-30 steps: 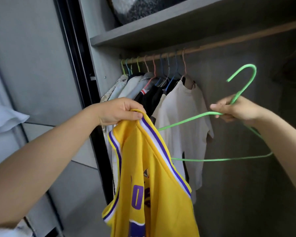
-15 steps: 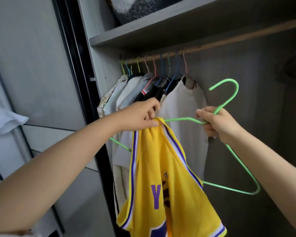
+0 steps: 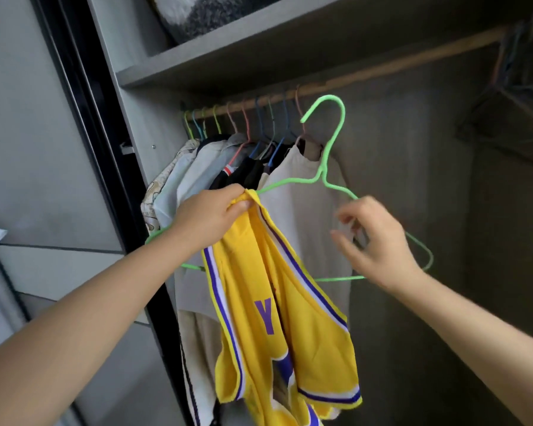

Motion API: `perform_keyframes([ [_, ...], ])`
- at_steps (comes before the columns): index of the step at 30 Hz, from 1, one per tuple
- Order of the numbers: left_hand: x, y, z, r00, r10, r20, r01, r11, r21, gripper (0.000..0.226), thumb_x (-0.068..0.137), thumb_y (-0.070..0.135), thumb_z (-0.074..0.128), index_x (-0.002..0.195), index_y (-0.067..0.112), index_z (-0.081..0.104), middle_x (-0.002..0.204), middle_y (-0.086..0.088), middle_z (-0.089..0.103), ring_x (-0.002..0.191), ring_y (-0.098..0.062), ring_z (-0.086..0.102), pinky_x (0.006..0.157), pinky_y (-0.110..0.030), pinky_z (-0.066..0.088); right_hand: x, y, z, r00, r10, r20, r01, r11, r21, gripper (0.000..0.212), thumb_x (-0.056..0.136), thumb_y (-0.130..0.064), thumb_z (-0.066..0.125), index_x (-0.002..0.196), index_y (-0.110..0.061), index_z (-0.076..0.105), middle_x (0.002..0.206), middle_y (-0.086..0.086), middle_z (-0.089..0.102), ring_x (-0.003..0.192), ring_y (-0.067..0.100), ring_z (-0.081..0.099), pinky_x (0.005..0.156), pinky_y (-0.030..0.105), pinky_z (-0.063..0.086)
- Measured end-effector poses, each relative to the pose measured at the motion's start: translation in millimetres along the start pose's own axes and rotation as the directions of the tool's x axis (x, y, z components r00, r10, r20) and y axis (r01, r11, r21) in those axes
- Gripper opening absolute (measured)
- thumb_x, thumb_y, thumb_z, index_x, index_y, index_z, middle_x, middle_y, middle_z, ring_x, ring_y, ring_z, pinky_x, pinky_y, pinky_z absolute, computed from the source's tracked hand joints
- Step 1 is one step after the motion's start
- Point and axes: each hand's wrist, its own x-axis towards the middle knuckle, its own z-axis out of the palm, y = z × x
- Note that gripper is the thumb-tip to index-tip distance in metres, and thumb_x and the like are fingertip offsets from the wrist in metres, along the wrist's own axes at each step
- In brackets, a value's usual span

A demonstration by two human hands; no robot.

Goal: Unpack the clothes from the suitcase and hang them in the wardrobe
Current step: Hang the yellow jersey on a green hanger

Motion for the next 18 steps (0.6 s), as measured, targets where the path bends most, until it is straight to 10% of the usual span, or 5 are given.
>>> perform_keyframes([
  [4,11.8,-1.8,-4.3,0.999,-0.044,-0.030,0.044,0.999,-0.020,0.027,0.097,0.034,0.038,0.091,0.011,0.051,0.086,-0.014,0.058,0.092,-0.029,0.054,0.074,-0.038,0.042,-27.8,-15.3,33.4,0.603,0.324,0.729,-0.497,0.867,0.025,0.047,0.083,-0.024,0.066,0.125,-0.013,0.049,0.111,-0.006,0.054,0.099,0.009,0.053,0.091,0.025,0.047],
  [9,16.4,-16.7,-7.4,0.990,-0.100,-0.097,0.097,0.995,-0.032,0.025,0.097,0.033,0.039,0.093,0.012,0.052,0.084,-0.014,0.055,0.094,-0.032,0.055,0.066,-0.033,0.034,-25.1,2.6,38.0,0.480,0.365,0.798,-0.751,0.641,0.159,0.008,0.084,-0.019,0.064,0.091,-0.015,0.068,0.090,0.001,0.069,0.073,0.004,0.064,0.076,0.020,0.053],
  [12,10.6,-39.3,-10.0,0.968,-0.197,-0.157,0.191,0.980,-0.052,0.032,0.096,0.035,0.040,0.103,0.009,0.056,0.088,-0.017,0.057,0.094,-0.034,0.056,0.071,-0.037,0.040,-20.0,21.6,20.1,0.390,0.411,0.824,-0.566,0.813,-0.138,0.027,0.087,-0.027,0.061,0.062,-0.018,0.055,0.063,-0.006,0.053,0.056,0.003,0.048,0.053,0.012,0.037],
  [15,-2.9,-62.5,-0.5,0.954,-0.252,-0.162,0.236,0.966,-0.110,0.029,0.096,0.036,0.042,0.096,0.012,0.058,0.078,-0.012,0.054,0.084,-0.031,0.056,0.066,-0.034,0.038,-1.1,48.7,2.5,0.461,0.538,0.705,-0.321,0.842,-0.433,0.036,0.089,-0.030,0.057,0.060,-0.017,0.041,0.062,-0.002,0.043,0.070,0.016,0.045,0.048,0.021,0.028],
  [18,-13.6,-75.1,15.4,0.956,-0.262,-0.130,0.228,0.946,-0.230,0.026,0.094,0.038,0.045,0.076,0.020,0.051,0.060,0.000,0.044,0.063,-0.019,0.046,0.056,-0.026,0.034,24.1,62.0,-9.9,0.661,0.628,0.411,-0.515,0.778,-0.361,0.024,0.081,-0.024,0.067,0.079,-0.013,0.046,0.078,0.004,0.047,0.082,0.023,0.048,0.059,0.028,0.029],
])
